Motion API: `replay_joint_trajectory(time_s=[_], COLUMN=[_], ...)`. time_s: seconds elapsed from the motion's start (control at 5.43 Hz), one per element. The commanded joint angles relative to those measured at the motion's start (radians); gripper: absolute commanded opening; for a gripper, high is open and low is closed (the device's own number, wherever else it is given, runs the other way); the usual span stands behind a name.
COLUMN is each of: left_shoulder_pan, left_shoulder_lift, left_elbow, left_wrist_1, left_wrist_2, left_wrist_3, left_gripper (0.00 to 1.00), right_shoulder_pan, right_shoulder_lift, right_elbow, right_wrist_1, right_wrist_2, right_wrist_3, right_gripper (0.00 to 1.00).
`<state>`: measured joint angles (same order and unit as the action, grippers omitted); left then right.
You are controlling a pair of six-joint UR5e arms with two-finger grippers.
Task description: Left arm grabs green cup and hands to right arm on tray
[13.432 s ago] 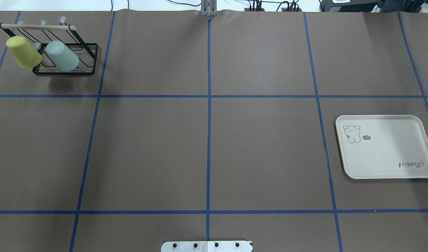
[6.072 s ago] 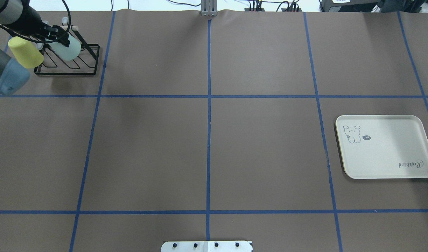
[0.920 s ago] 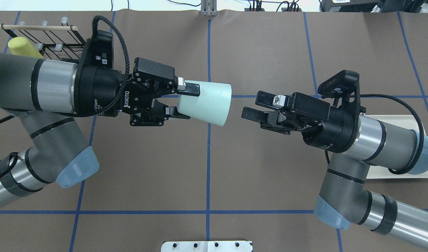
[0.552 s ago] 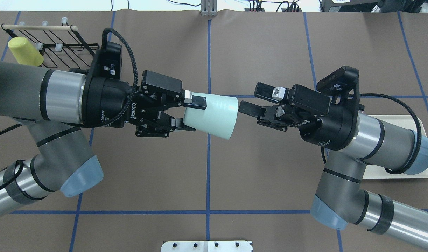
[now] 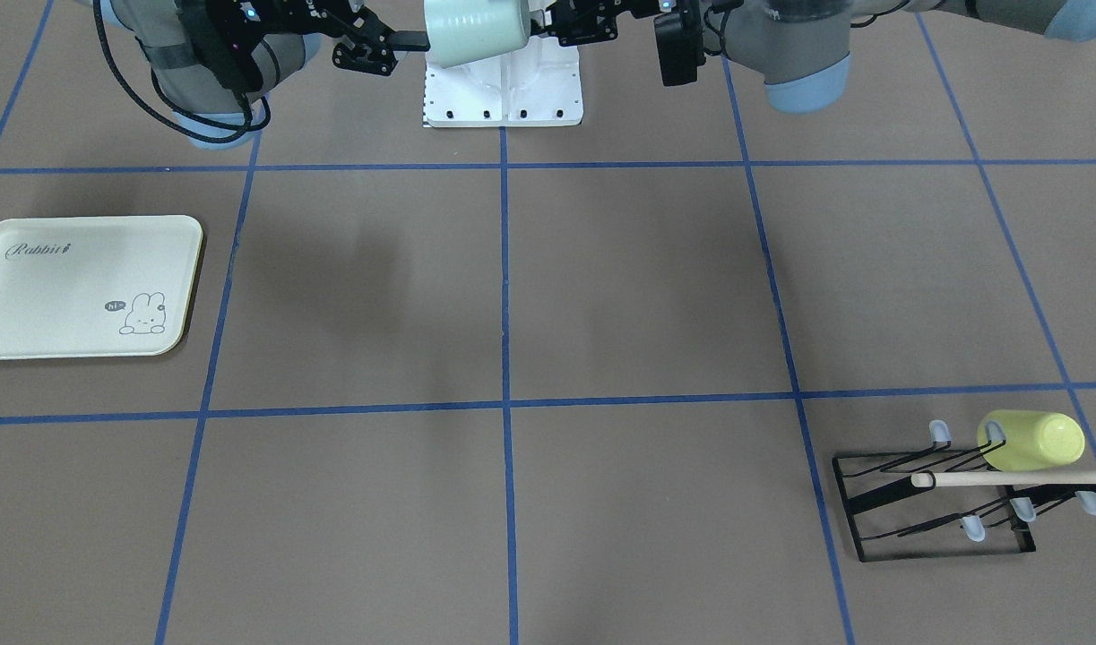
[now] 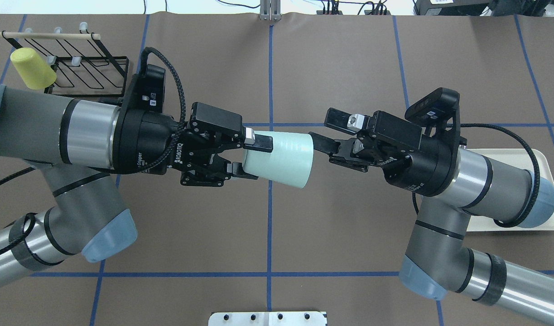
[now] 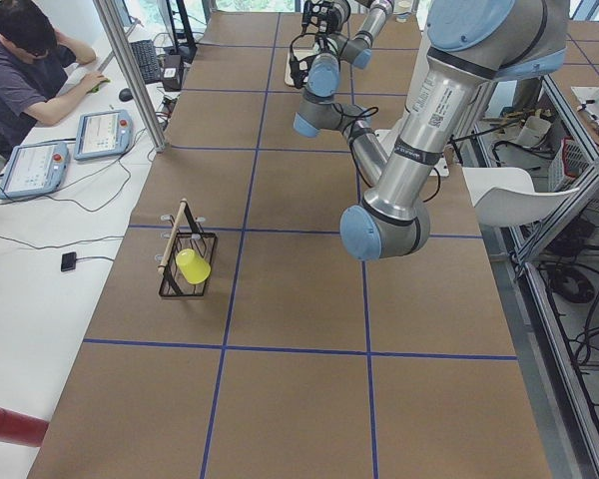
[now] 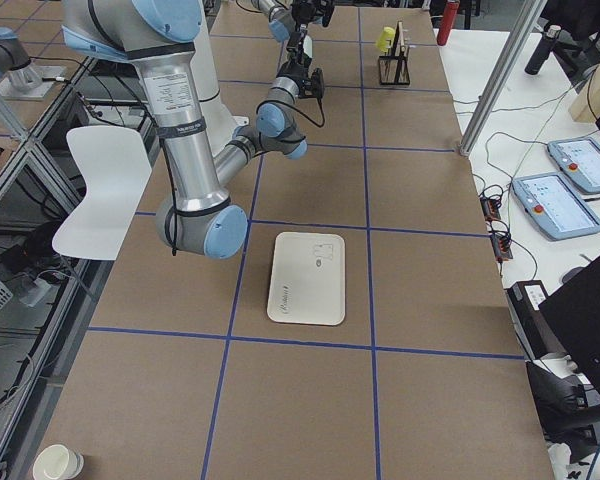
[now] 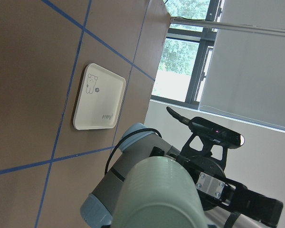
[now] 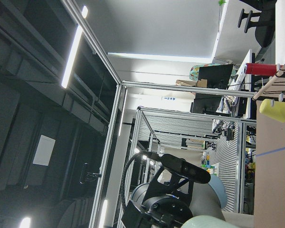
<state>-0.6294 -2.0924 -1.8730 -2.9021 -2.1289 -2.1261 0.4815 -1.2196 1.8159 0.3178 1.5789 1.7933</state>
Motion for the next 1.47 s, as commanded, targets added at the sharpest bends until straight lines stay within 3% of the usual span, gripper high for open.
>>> replay_joint_trajectory(time_s=[0.0,0.37,0.55,0.74,0.92,1.1,1.29], left_shoulder_pan=[0.001,0.001,0.001,0.001,0.001,0.001,-0.007], left_shoulder_lift=[0.000,0.002,0.000,0.002,0.002,0.000,-0.005], left_elbow=[0.000,0.002,0.002,0.002,0.002,0.000,-0.009], left_wrist_1=[0.000,0.000,0.000,0.000,0.000,0.000,0.000], left_wrist_2=[0.000,0.000,0.000,0.000,-0.002,0.000,-0.002], left_wrist_3=[0.000,0.002,0.002,0.002,0.002,0.002,0.014], left_gripper=[0.18,0.18,0.18,0.18,0.18,0.43,0.99], right_shoulder_pan=[-0.015,-0.035,-0.037,-0.038,-0.038,-0.034,-0.032], right_shoulder_lift=[0.002,-0.003,-0.006,-0.008,-0.008,-0.008,-0.008], right_elbow=[0.003,0.010,0.011,0.008,0.008,0.005,0.010], right_wrist_1=[-0.003,-0.013,-0.011,-0.008,-0.009,-0.013,-0.060], right_wrist_2=[0.010,0.018,0.018,0.051,0.053,0.052,0.049], right_wrist_3=[0.001,0.001,0.001,0.000,-0.002,-0.002,0.001], right_gripper=[0.99,0.97,0.70,0.18,0.00,0.00,0.00])
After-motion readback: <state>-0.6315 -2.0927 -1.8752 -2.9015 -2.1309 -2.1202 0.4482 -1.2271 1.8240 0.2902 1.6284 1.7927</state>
